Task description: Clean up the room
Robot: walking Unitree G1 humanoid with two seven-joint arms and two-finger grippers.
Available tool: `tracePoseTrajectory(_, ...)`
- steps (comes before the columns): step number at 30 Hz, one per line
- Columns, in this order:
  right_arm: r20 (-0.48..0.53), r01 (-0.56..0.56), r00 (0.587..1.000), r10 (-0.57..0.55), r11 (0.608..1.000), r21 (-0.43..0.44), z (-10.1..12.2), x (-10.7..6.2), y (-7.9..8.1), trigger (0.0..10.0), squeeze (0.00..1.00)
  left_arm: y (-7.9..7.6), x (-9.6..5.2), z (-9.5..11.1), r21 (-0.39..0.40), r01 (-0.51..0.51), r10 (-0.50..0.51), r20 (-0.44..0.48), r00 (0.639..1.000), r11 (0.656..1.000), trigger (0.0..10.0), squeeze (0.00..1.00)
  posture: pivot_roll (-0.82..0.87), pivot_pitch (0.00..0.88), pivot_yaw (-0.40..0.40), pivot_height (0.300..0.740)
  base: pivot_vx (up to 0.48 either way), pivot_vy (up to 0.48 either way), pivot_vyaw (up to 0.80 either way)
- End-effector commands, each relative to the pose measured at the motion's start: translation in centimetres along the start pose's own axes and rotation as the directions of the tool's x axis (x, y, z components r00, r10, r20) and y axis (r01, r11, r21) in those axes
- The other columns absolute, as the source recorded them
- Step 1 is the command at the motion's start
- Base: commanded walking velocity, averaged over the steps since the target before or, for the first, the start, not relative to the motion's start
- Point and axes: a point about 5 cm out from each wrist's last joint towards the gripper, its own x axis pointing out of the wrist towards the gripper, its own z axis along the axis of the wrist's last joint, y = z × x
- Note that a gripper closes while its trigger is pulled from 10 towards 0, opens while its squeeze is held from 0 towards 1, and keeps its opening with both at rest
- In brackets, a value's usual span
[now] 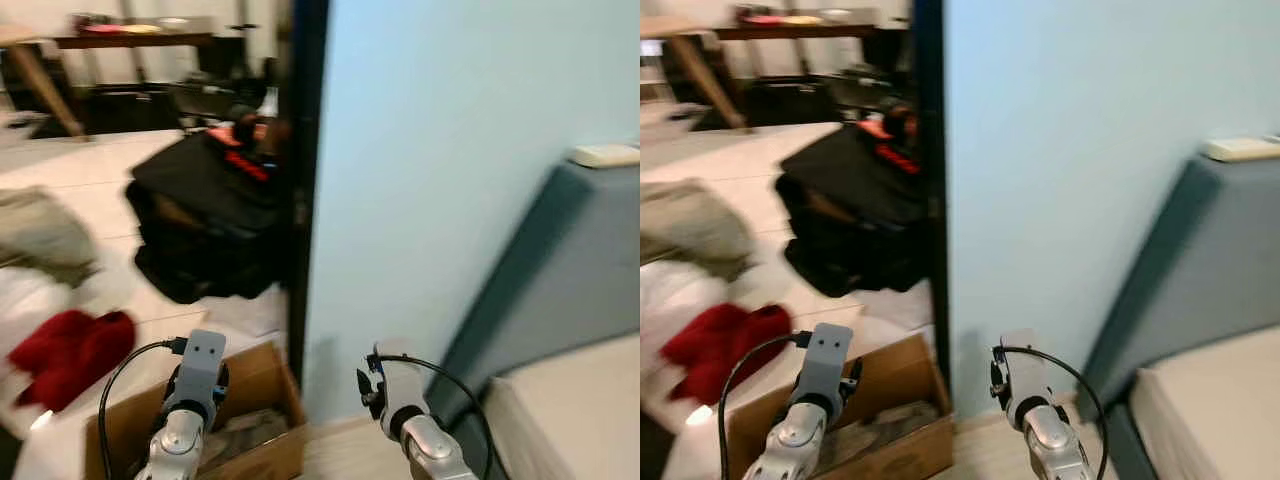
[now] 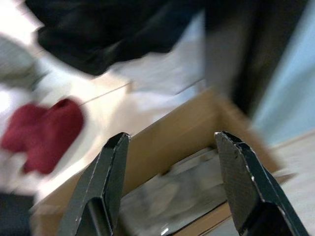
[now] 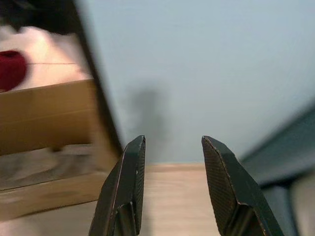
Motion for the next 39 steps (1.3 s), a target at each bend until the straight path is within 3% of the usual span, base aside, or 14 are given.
tracePoseTrajectory(1, -0.010, -0.009, 1.000, 0.009, 1.000, 0.011, -0.2, -0.1, 0.5, 10.0, 0.00, 0.2, -0.4, -0.5, -0.005, -0.007, 0.006, -0.023, 1.000, 1.000, 10.0, 0.00, -0.01, 0.104, -0.018, 0.740, 0.000, 0.000, -0.80)
tracePoseTrajectory(14, -0.035, -0.037, 0.999, 0.038, 0.999, 0.031, -0.3, 0.2, 1.3, 10.0, 0.00, 0.3, -1.2, -0.8, -0.005, 0.007, -0.007, -0.042, 0.999, 1.000, 10.0, 0.00, 0.01, 0.115, -0.038, 0.740, 0.000, 0.000, -0.80)
tracePoseTrajectory(18, -0.041, -0.037, 0.998, 0.039, 0.999, 0.036, -0.4, 0.1, 1.2, 10.0, 0.00, 0.1, -1.3, -0.7, 0.046, 0.036, -0.035, -0.028, 0.999, 0.998, 10.0, 0.00, 0.00, 0.112, -0.038, 0.740, 0.000, 0.000, -0.80)
tracePoseTrajectory(25, -0.055, -0.007, 0.998, 0.009, 0.999, 0.035, -1.0, -0.6, 0.3, 10.0, 0.00, -0.3, -1.7, -0.6, 0.018, 0.058, -0.057, -0.034, 0.998, 0.998, 10.0, 0.00, -0.01, 0.110, -0.031, 0.740, 0.000, 0.000, -0.80)
tracePoseTrajectory(39, -0.055, -0.001, 0.998, 0.003, 1.000, 0.023, -1.2, -0.9, 0.3, 10.0, 0.00, -0.6, -1.9, -0.5, 0.040, 0.073, -0.072, -0.021, 0.997, 0.997, 10.0, 0.00, -0.01, 0.109, -0.029, 0.740, 0.000, 0.000, -0.80)
